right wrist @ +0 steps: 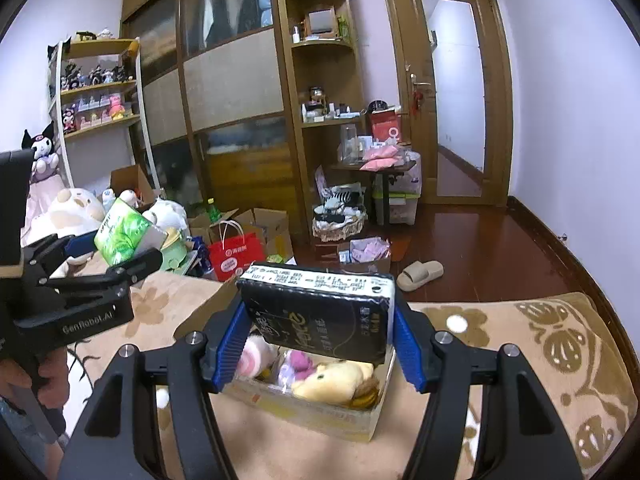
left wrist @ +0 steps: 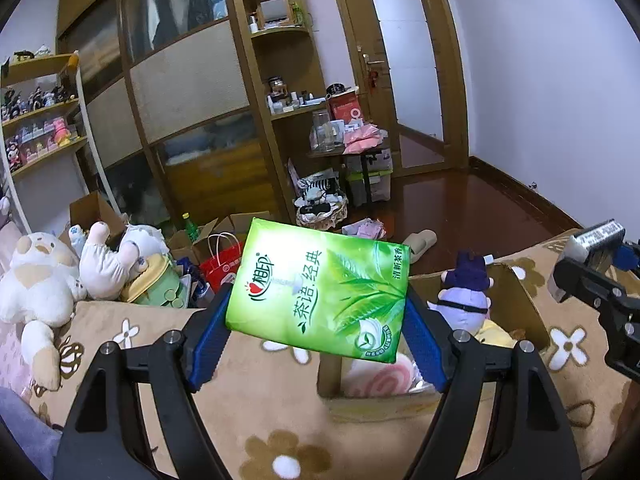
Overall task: Organize soft objects
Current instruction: 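Lift the tissue pack and black box and carry them over the cardboard box, then open both grippers to drop the tissue pack and black box into the box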
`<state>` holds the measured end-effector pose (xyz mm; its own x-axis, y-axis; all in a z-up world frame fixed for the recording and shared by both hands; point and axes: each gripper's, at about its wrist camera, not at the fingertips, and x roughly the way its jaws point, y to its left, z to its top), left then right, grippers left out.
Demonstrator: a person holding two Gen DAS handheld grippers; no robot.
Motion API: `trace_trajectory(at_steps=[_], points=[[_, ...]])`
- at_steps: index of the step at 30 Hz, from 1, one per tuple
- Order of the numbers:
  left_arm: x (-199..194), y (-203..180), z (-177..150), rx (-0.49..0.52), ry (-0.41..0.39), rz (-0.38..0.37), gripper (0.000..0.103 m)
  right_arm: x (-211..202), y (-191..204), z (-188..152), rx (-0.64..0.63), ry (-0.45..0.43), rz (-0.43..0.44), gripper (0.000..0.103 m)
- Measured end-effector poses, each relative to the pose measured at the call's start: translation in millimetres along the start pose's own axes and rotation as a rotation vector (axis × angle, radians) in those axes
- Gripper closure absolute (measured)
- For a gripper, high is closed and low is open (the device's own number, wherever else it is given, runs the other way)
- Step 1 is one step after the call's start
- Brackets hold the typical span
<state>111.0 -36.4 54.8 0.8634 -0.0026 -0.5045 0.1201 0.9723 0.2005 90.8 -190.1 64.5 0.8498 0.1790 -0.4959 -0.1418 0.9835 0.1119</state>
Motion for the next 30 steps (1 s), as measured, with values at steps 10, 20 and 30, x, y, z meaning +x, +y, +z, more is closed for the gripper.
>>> trace_trajectory(at_steps=[10, 20, 30], points=[[38.4, -10.1, -19.5, 0.001, 0.068, -0.032, 0.025, 37.0, -14.8, -13.3, 0.017, 0.038, 0.006, 0.035], [73.3, -25.9, -40.6, 0.025, 0.150, -0.040, 0.025, 68.8, -29.3, -32.8, 0.063, 0.086, 0.028, 0.034], [84.3, -33.2, -45.4, 0.010, 0.161, -0.103, 0.025, 86.2, -35.3, -44.4, 0.098, 0.127, 0.043, 0.034]])
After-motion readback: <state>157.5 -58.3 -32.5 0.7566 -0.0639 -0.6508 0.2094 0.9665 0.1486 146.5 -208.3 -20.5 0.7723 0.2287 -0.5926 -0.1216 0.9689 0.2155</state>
